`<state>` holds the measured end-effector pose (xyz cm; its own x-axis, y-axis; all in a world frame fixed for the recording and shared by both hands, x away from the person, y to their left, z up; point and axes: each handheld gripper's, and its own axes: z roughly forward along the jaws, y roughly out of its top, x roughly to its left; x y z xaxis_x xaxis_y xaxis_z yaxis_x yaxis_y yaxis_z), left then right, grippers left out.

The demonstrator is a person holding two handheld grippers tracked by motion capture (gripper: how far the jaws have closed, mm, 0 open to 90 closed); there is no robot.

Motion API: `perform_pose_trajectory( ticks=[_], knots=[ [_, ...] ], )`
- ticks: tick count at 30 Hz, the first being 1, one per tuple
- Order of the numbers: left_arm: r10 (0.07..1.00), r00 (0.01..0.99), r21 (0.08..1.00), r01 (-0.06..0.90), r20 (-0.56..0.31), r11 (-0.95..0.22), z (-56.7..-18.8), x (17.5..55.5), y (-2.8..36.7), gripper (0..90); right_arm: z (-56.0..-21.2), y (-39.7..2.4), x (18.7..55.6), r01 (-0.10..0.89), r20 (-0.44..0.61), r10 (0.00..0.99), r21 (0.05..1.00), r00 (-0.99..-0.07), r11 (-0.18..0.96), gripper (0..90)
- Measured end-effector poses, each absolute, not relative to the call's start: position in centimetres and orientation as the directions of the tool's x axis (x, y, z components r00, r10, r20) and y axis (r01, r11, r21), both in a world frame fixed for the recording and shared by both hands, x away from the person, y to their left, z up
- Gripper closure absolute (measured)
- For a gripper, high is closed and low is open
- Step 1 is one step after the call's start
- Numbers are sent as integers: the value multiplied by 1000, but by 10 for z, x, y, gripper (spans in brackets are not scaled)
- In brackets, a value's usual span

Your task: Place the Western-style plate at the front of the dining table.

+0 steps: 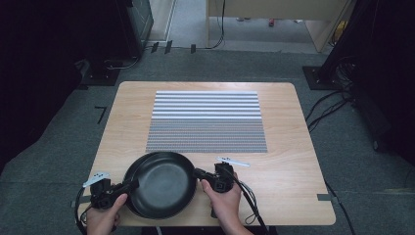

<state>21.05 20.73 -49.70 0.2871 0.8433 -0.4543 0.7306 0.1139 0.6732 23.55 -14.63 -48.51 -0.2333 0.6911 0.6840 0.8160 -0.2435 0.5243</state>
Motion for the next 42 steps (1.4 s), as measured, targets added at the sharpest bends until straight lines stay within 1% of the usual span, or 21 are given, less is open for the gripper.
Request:
perform_pose_trajectory(
  ticks=[7, 10, 11, 13, 17, 21, 26, 38, 42],
  knots=[
    [840, 286, 672, 731, -461, 121, -497, 211, 209, 709, -491, -140, 237, 831, 693, 691, 496, -206, -250, 829],
    [838, 282, 671, 730, -468, 130, -498, 210, 209, 708, -492, -141, 238, 843, 722, 670, 460, -174, -277, 837],
    [838, 282, 671, 730, -467, 129, -498, 210, 209, 706, -494, -142, 240, 848, 745, 648, 438, -157, -298, 841],
    [838, 280, 671, 730, -468, 130, -498, 210, 209, 705, -494, -143, 240, 848, 754, 640, 431, -150, -309, 842],
    [837, 279, 669, 731, -470, 132, -498, 210, 209, 704, -495, -143, 239, 839, 757, 636, 438, -150, -323, 844],
    [832, 283, 665, 736, -477, 131, -498, 210, 208, 714, -494, -145, 240, 843, 773, 621, 416, -132, -340, 845],
    [818, 286, 659, 738, -499, 144, -496, 210, 206, 721, -490, -150, 239, 841, 769, 624, 424, -139, -336, 848],
    [811, 294, 651, 747, -505, 135, -498, 211, 201, 718, -486, -157, 235, 844, 765, 629, 423, -138, -329, 845],
    [807, 302, 652, 747, -507, 130, -498, 211, 201, 700, -486, -158, 235, 844, 767, 625, 424, -142, -329, 844]
  ],
)
